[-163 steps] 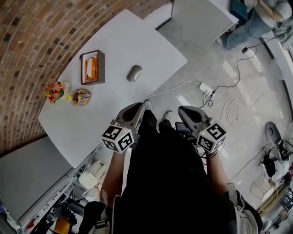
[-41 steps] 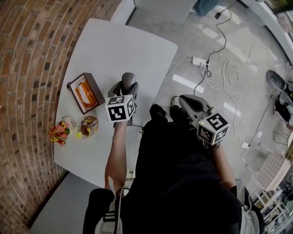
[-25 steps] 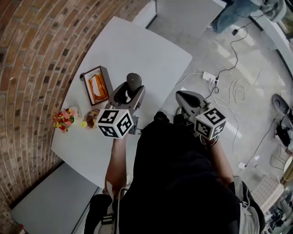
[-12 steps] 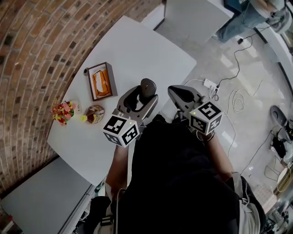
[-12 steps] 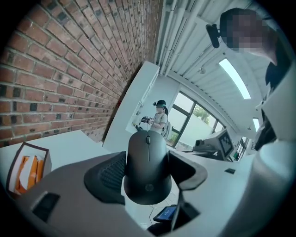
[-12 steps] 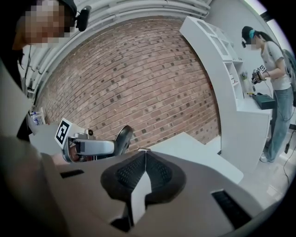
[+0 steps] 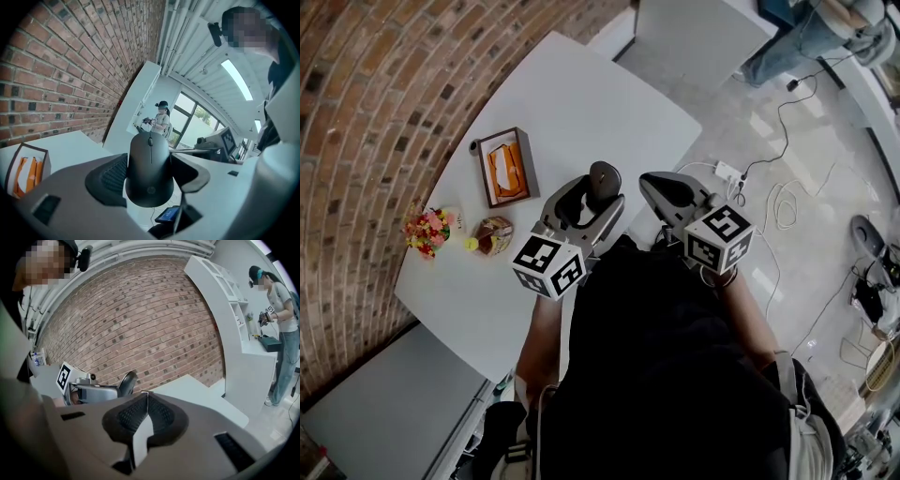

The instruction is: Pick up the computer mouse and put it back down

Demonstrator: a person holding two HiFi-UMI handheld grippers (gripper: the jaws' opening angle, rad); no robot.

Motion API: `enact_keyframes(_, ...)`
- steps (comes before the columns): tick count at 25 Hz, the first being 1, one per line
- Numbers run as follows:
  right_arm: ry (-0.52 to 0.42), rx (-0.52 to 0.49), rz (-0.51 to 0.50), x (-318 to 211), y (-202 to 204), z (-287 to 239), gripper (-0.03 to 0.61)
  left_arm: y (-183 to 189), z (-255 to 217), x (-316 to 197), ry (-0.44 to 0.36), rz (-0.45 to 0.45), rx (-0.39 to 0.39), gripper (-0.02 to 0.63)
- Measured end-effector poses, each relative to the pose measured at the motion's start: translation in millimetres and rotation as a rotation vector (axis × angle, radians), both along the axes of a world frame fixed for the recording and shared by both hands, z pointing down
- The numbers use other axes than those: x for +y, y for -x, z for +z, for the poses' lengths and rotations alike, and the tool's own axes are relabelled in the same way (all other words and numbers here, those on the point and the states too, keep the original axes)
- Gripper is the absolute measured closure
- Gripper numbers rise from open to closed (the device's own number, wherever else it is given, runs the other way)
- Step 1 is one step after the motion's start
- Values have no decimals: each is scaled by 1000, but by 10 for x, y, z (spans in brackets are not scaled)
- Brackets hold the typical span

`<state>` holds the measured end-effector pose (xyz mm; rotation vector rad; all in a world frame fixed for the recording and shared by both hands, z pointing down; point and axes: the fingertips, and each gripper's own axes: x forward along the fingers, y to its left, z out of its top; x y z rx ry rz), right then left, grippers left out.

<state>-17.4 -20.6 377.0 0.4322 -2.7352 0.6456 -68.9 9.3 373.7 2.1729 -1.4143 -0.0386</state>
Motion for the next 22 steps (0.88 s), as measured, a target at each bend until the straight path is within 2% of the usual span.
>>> enact_keyframes(15, -18, 26, 46, -155, -71, 2, 560, 59, 142, -102, 58, 23, -1, 313)
enact_keyframes(22, -17, 50, 84, -187, -243, 38, 560, 54, 387, -138, 108, 53, -85, 311)
